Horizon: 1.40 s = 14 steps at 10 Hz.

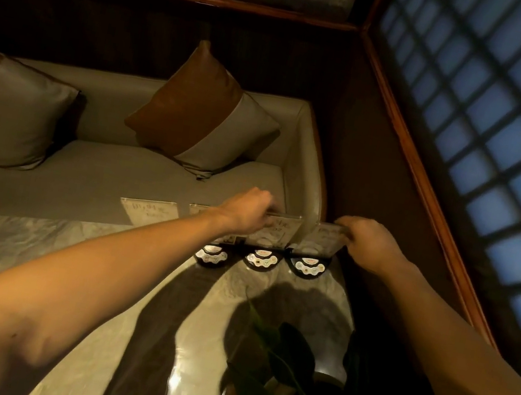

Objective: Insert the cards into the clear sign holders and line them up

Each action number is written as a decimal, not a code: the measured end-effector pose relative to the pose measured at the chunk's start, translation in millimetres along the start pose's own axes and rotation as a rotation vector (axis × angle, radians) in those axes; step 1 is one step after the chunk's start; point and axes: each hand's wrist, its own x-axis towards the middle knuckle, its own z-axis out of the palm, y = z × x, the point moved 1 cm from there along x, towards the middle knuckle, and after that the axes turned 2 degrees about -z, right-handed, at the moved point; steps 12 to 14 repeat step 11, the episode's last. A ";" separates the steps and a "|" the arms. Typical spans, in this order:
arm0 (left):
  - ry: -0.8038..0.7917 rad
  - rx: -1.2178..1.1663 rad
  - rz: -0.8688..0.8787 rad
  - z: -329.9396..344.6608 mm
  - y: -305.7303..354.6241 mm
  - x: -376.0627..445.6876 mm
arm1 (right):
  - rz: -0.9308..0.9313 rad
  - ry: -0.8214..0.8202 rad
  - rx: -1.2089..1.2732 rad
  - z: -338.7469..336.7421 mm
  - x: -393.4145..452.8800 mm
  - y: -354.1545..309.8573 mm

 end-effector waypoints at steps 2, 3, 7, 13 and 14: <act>0.003 -0.016 -0.017 -0.1 -2.8 0.9 | 0.017 0.009 0.043 -1.5 7.1 0.9; 0.009 -0.017 -0.019 1.0 -1.9 -1.2 | 0.011 0.012 0.049 -1.7 9.2 -0.3; 0.015 -0.022 -0.018 6.2 -1.4 -4.3 | 0.056 0.012 0.089 6.1 6.0 4.6; 0.010 -0.018 -0.076 -8.9 -7.3 -19.5 | 0.015 0.093 -0.064 11.0 2.7 -15.6; 0.010 -0.018 -0.076 -8.9 -7.3 -19.5 | 0.015 0.093 -0.064 11.0 2.7 -15.6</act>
